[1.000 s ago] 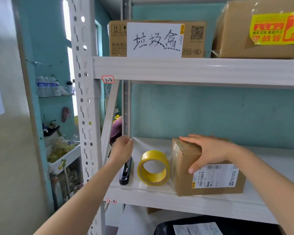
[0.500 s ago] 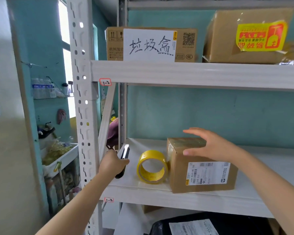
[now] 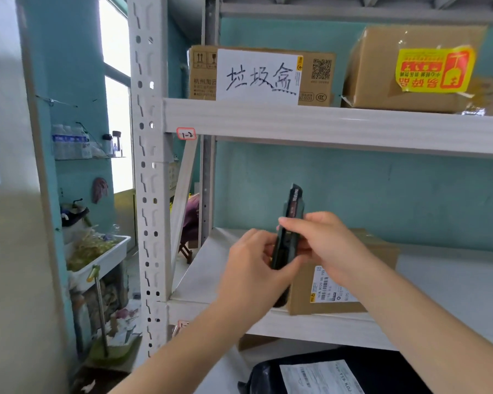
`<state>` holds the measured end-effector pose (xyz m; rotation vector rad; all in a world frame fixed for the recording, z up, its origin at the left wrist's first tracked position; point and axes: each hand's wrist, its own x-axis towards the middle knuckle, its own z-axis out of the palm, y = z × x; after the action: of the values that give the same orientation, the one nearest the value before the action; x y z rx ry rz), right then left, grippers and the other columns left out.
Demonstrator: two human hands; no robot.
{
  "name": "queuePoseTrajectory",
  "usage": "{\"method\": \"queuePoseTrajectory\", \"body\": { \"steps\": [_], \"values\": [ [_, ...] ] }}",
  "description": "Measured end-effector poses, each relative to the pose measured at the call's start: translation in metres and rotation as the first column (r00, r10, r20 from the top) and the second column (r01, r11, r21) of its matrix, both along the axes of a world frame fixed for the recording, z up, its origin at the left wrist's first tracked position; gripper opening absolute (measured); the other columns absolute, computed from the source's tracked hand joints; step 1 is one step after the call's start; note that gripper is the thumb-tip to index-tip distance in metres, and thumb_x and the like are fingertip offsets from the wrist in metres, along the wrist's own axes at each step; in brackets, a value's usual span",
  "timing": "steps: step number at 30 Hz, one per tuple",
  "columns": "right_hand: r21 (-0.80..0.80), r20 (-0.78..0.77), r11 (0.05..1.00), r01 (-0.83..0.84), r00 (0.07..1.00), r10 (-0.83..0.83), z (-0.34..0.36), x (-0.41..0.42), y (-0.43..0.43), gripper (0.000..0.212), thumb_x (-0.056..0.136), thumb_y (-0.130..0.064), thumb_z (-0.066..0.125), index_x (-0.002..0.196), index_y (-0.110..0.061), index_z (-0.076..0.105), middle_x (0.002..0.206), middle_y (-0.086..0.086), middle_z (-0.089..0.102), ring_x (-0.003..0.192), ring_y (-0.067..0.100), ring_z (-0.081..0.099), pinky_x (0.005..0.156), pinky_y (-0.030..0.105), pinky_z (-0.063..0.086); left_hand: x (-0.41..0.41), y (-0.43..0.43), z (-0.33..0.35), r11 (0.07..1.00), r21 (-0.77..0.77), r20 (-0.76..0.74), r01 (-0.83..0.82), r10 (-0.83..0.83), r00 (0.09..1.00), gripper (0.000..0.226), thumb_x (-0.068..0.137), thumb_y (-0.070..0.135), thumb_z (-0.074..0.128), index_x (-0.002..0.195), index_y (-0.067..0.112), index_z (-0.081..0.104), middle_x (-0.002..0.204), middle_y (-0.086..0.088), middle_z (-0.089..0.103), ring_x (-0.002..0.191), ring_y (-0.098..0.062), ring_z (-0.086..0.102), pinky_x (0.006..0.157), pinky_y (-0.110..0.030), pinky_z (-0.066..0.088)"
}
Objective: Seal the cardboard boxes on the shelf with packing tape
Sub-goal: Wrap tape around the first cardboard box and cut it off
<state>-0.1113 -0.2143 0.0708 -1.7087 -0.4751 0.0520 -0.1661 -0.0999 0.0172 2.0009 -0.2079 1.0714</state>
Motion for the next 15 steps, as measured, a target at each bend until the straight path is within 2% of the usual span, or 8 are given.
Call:
{"method": "queuePoseTrajectory", "body": {
  "steps": [2,4,5,7,10,12,15],
  "values": [
    [0.129,0.011,0.990,0.063,0.998,-0.065,0.004,0.002,-0.007,0.015,0.086,-0.018,0.062,0.080,-0.004,0.063,0.067,0.010,0.070,0.062,0.023,0.069,0.060,0.030,0.055,0.007,0.007,0.004,0.991,-0.087,0.033,0.106,-0.104,0.994,0.016,0.077,0.040,0.072,0.078,0.024,0.070,0.071,0.006,0.061,0.066,-0.004,0.055,0.061,-0.016,0.043],
    [0.032,0.127,0.982,0.184,0.974,-0.187,0.009,0.007,-0.019,0.019,0.089,-0.020,0.057,0.084,-0.001,0.059,0.061,0.008,0.066,0.061,0.023,0.069,0.060,0.031,0.057,0.022,0.023,0.003,0.980,-0.186,-0.011,0.067,-0.070,0.997,0.021,0.089,0.031,0.061,0.078,0.014,0.067,0.077,-0.003,0.063,0.075,-0.014,0.060,0.067,-0.025,0.045],
    [-0.072,0.194,0.967,0.243,0.955,-0.225,0.011,0.010,-0.024,0.022,0.089,-0.022,0.056,0.084,-0.001,0.058,0.060,0.007,0.065,0.066,0.026,0.070,0.067,0.036,0.056,0.032,0.031,0.001,0.986,-0.168,-0.079,0.002,-0.015,0.997,0.022,0.092,0.028,0.055,0.084,0.010,0.065,0.085,-0.006,0.064,0.083,-0.019,0.060,0.071,-0.026,0.044],
    [-0.263,0.289,0.921,0.288,0.934,-0.210,0.015,0.012,-0.026,0.021,0.089,-0.023,0.054,0.079,-0.004,0.056,0.061,0.009,0.063,0.070,0.030,0.068,0.072,0.040,0.052,0.055,0.041,-0.005,0.994,-0.001,-0.215,-0.113,0.110,0.971,0.022,0.095,0.024,0.049,0.100,0.007,0.062,0.103,-0.008,0.062,0.100,-0.023,0.056,0.082,-0.027,0.042],
    [-0.513,0.369,0.806,0.296,0.923,-0.105,0.020,0.019,-0.011,0.017,0.084,-0.017,0.051,0.069,-0.013,0.043,0.063,0.010,0.049,0.060,0.026,0.054,0.060,0.034,0.039,0.087,0.040,-0.006,0.924,0.360,-0.345,-0.128,0.259,0.902,0.027,0.094,0.024,0.044,0.110,0.008,0.059,0.114,-0.011,0.061,0.108,-0.031,0.054,0.089,-0.035,0.041],
    [-0.632,0.349,0.728,0.266,0.936,-0.040,0.023,0.025,0.002,0.014,0.079,-0.013,0.049,0.069,-0.011,0.040,0.063,0.010,0.045,0.059,0.023,0.047,0.057,0.031,0.033,0.102,0.035,-0.002,0.910,0.415,-0.476,-0.017,0.234,0.848,0.025,0.092,0.026,0.046,0.099,0.006,0.059,0.109,-0.015,0.063,0.103,-0.034,0.056,0.082,-0.035,0.042],
    [-0.761,0.262,0.616,0.201,0.965,0.008,0.030,0.030,0.012,0.006,0.075,-0.008,0.048,0.070,-0.006,0.047,0.057,0.012,0.050,0.054,0.025,0.045,0.055,0.029,0.032,0.116,0.030,0.001,0.908,0.408,-0.615,0.091,0.200,0.762,0.031,0.091,0.030,0.052,0.084,0.001,0.060,0.095,-0.019,0.063,0.090,-0.034,0.057,0.070,-0.032,0.041]
  ]
}}
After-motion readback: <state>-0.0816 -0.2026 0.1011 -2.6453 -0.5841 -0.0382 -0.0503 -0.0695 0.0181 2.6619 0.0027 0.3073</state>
